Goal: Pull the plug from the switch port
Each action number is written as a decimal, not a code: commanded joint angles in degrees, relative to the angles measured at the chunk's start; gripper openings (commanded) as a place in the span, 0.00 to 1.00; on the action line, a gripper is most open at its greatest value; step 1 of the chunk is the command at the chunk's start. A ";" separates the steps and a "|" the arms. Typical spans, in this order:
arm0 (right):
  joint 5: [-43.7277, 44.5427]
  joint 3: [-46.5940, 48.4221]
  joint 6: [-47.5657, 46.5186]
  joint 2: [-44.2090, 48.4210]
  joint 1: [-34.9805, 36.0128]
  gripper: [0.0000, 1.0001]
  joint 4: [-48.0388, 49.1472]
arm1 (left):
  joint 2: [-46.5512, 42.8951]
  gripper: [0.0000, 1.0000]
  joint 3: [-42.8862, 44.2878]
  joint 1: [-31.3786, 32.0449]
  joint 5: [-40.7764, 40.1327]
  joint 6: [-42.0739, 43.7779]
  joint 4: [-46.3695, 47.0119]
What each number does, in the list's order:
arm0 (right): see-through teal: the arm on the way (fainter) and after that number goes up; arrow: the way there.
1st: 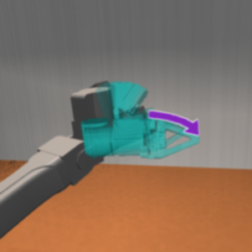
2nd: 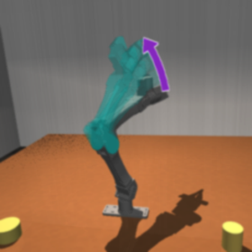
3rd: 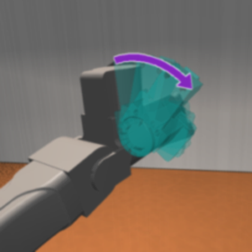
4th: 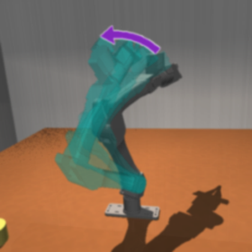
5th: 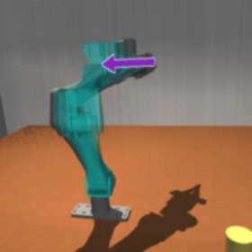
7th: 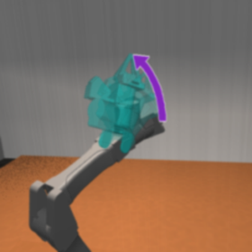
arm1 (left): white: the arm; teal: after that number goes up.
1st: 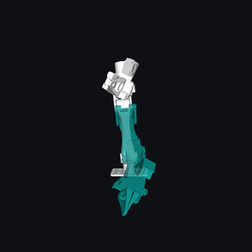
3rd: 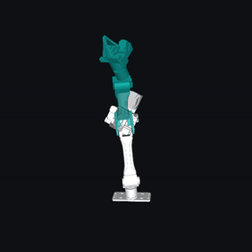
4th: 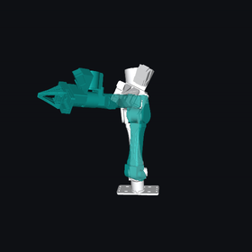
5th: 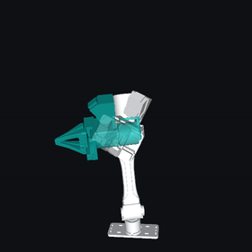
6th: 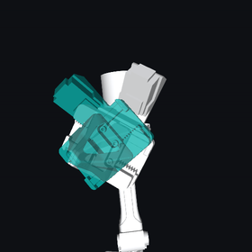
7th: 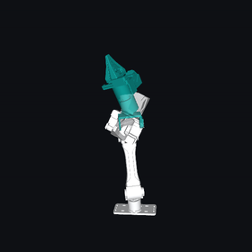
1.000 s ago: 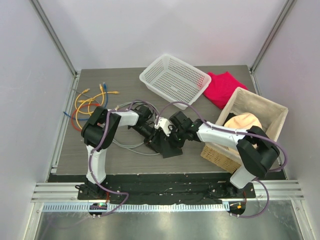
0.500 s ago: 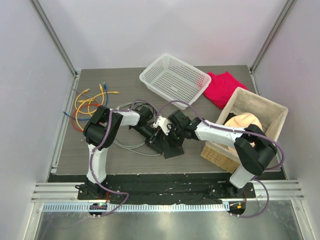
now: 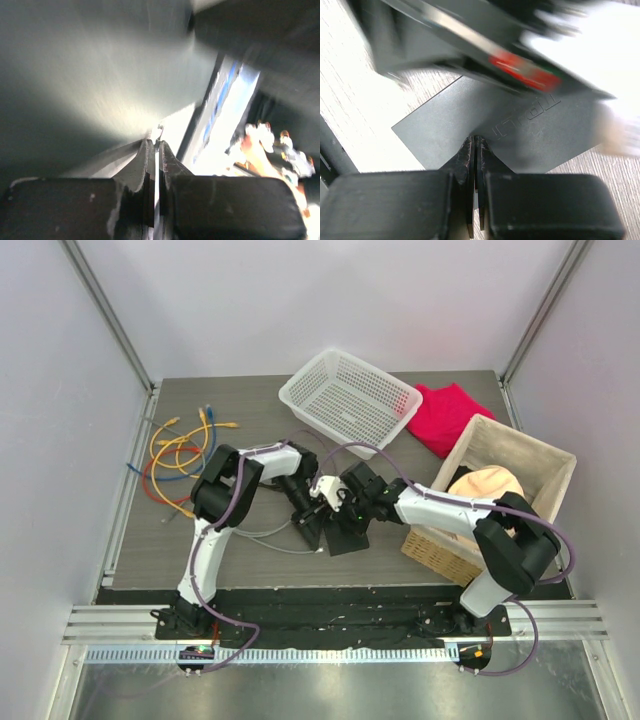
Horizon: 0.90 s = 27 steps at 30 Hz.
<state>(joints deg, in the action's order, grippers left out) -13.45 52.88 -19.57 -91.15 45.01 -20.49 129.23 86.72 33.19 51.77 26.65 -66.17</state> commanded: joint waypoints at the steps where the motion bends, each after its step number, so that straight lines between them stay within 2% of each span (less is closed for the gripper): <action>1: 3.34 -3.84 -1.78 -1.13 0.16 0.01 -6.93 | 0.06 0.00 -4.79 -1.28 -9.05 13.07 -10.91; 5: 3.87 -4.63 -2.40 -0.52 0.16 0.01 -6.93 | -0.56 0.00 -5.68 -3.57 -9.58 13.60 -11.43; 9: 3.96 -4.81 -2.31 0.10 0.16 0.01 -7.37 | -5.28 0.00 -0.26 -6.11 -9.05 11.76 -11.00; 12: 3.96 -4.81 -2.40 0.36 0.16 0.01 -7.28 | -7.67 0.00 3.88 -6.73 -21.05 7.81 -5.56; 13: 4.05 -4.81 -2.40 0.45 0.16 0.01 -7.28 | -8.02 0.00 4.77 -7.17 -30.23 7.36 -3.98; 17: 4.22 -4.02 -2.92 0.63 0.16 0.01 -7.28 | -3.47 0.00 12.93 -13.05 -42.87 6.14 -1.07; 19: 4.31 -4.02 -3.01 0.80 0.16 0.01 -7.02 | 1.34 0.00 21.53 -17.79 -46.04 4.47 -1.85; 22: 4.75 -4.19 -3.37 1.59 0.07 0.01 -7.02 | 2.96 0.00 31.30 -21.67 -45.89 1.83 -5.28; 25: 5.54 -4.45 -3.89 2.82 -0.19 0.01 -6.84 | -2.12 0.01 30.27 -22.03 -44.92 0.16 -2.66; 26: 5.80 -4.46 -4.07 3.35 -0.28 0.01 -6.76 | -5.97 0.06 29.05 -21.85 -43.69 -0.46 -1.17; 27: 5.98 -4.37 -4.42 3.61 -0.54 0.02 -6.84 | -7.66 0.14 28.51 -21.76 -39.24 -2.20 -0.72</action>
<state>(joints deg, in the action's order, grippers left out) -11.73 50.76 -21.89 -88.77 45.06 -19.64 130.98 115.96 9.52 8.82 29.02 -67.88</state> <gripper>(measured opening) 0.029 0.028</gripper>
